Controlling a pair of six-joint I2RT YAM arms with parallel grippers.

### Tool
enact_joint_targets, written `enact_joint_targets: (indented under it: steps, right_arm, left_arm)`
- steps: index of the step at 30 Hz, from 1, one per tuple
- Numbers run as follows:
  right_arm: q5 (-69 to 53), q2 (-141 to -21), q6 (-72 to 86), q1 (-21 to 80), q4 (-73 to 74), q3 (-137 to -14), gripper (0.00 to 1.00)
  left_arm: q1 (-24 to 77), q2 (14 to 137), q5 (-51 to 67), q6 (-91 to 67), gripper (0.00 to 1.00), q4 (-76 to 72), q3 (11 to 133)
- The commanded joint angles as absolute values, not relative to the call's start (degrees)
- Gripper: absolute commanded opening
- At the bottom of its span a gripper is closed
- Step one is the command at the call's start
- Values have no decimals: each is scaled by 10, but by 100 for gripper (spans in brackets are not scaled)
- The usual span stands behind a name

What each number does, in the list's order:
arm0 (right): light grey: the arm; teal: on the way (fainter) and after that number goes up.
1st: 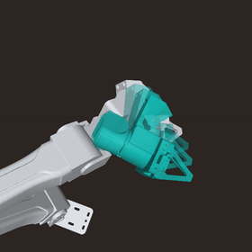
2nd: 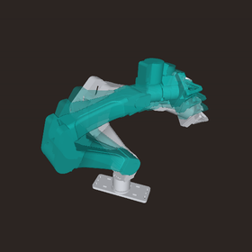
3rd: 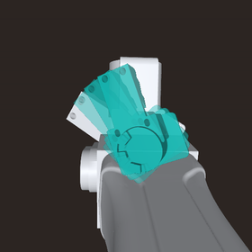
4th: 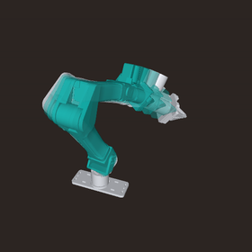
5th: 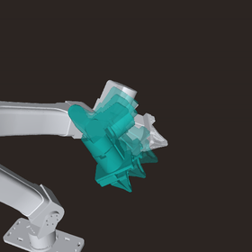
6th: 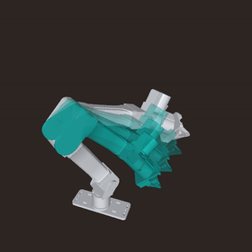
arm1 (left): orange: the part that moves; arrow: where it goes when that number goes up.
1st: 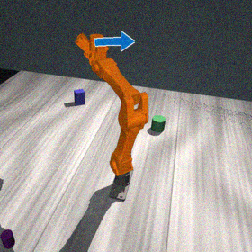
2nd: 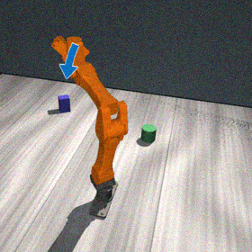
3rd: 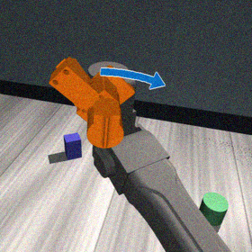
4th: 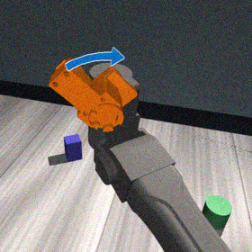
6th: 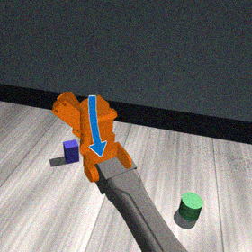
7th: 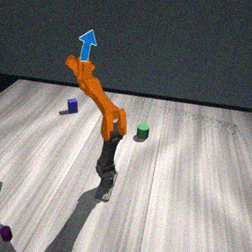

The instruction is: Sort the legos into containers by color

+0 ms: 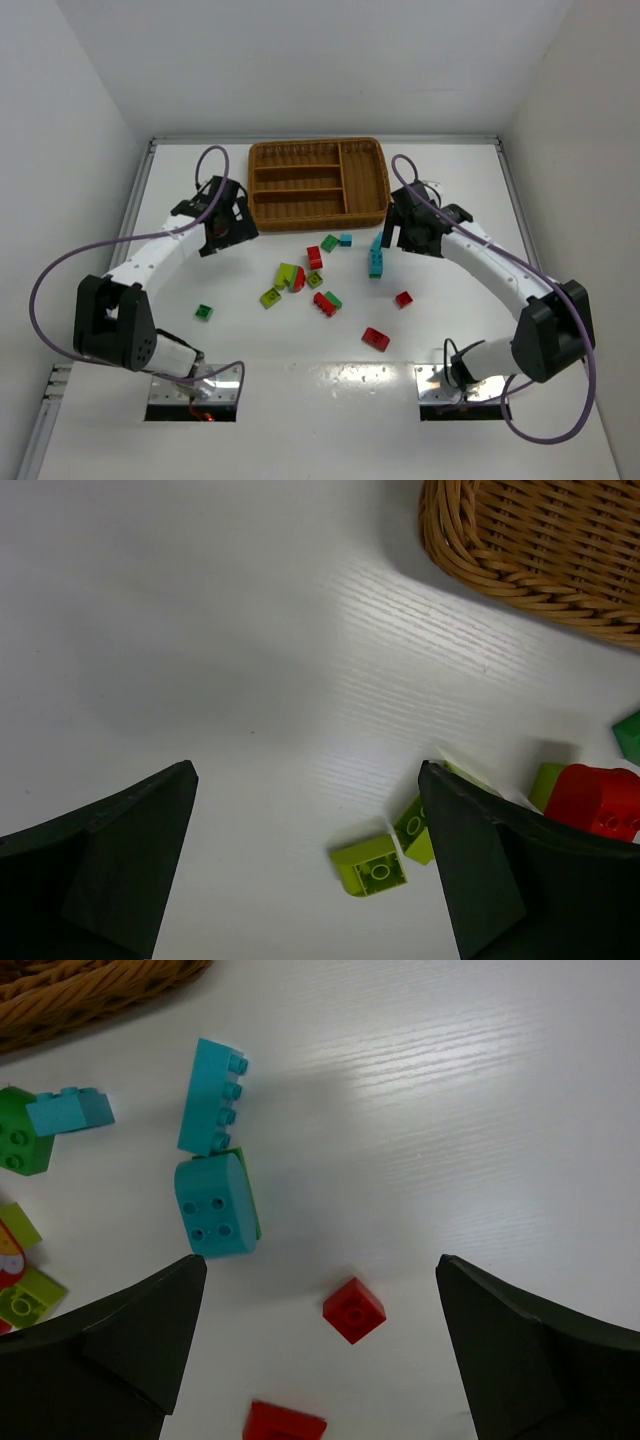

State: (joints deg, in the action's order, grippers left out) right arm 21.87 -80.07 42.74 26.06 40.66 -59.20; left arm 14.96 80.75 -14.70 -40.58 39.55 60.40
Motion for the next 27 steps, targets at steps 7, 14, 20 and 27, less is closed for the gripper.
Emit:
enact_joint_targets:
  steps: [7, 14, 20, 27]
  right_arm:
    - [193, -776, 436, 265, 353, -569, 99]
    - [180, -758, 425, 265, 338, -557, 99]
    - [158, -748, 420, 265, 327, -540, 99]
    - [147, -748, 409, 265, 332, -540, 99]
  left_arm:
    - [152, 788, -165, -442, 100, 408, 596]
    - [88, 735, -188, -569, 100, 504, 532]
    - [17, 661, -159, -620, 100, 518, 446]
    - [-27, 627, -122, -664, 98, 548, 382]
